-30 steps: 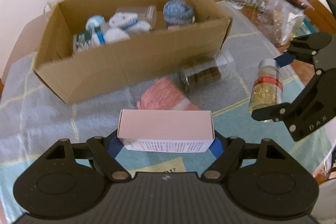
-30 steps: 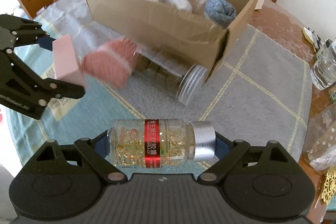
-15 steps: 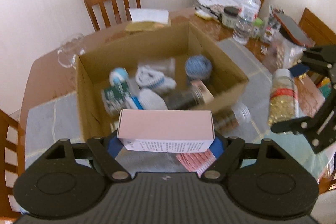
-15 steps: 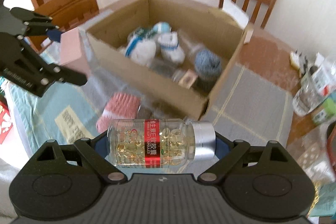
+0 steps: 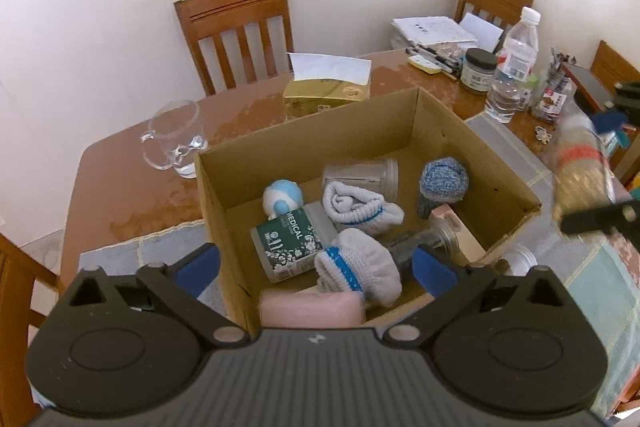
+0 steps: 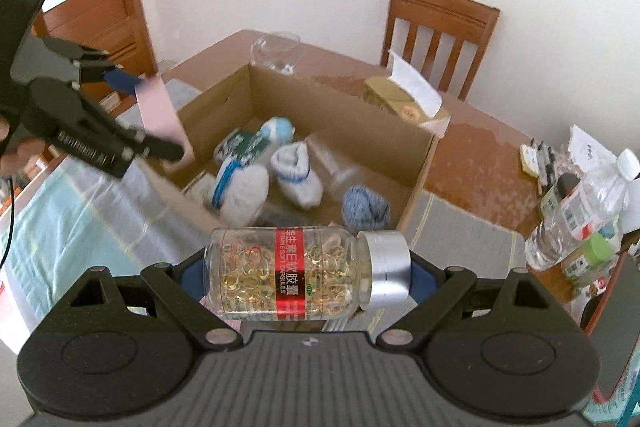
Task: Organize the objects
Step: 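Carry pink box into box with left gripper while right gripper lowers capsule bottle inside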
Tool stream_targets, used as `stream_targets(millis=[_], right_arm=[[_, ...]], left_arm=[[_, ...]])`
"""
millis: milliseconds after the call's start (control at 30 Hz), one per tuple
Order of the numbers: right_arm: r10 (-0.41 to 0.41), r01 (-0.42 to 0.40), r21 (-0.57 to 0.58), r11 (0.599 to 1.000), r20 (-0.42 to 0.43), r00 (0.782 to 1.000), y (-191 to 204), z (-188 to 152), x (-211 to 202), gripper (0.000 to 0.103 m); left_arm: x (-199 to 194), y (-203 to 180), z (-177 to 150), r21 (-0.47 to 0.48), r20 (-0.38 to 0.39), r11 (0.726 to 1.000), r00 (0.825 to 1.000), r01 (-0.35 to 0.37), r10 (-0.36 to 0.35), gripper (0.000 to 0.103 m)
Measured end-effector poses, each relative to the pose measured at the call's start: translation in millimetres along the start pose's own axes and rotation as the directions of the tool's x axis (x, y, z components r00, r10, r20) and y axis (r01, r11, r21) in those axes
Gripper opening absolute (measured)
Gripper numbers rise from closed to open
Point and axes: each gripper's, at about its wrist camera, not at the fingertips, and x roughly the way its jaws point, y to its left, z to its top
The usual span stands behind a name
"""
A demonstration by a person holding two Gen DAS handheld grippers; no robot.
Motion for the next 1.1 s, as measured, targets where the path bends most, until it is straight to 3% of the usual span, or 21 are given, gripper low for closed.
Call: stream_targets(millis=[200, 533, 1033, 1100], right_arm=[[-0.026, 0.025, 0.04, 0.999, 0.02, 0.999, 0.5, 20.5, 14.0, 0.096], [-0.059, 0.058, 0.057, 0.997, 0.009, 0.998, -6.4, 49.3, 42.5, 0.096], [-0.079, 0.079, -0.01, 0.997, 0.0, 0.997, -27.8, 96.7, 91.8, 0.096], [-0.083, 0.083, -0.009, 0.997, -0.001, 0.997, -32.1, 101.2, 97.9, 0.1]], left_arm=[[5.5, 8.3, -14.1, -0.023, -0.014, 1.0, 1.0, 0.01, -0.01, 0.102], [2.4, 15.0, -28.6, -0.093, 0.032, 0.995, 0.999, -0.029, 0.032, 0.102], [1.5, 4.9, -42.3, -0.12, 0.024, 0.991, 0.998, -0.057, 0.06, 0.102], [2.4, 3.0, -43.3, -0.122, 0.018, 0.99, 0.997, -0.067, 0.07, 0.102]])
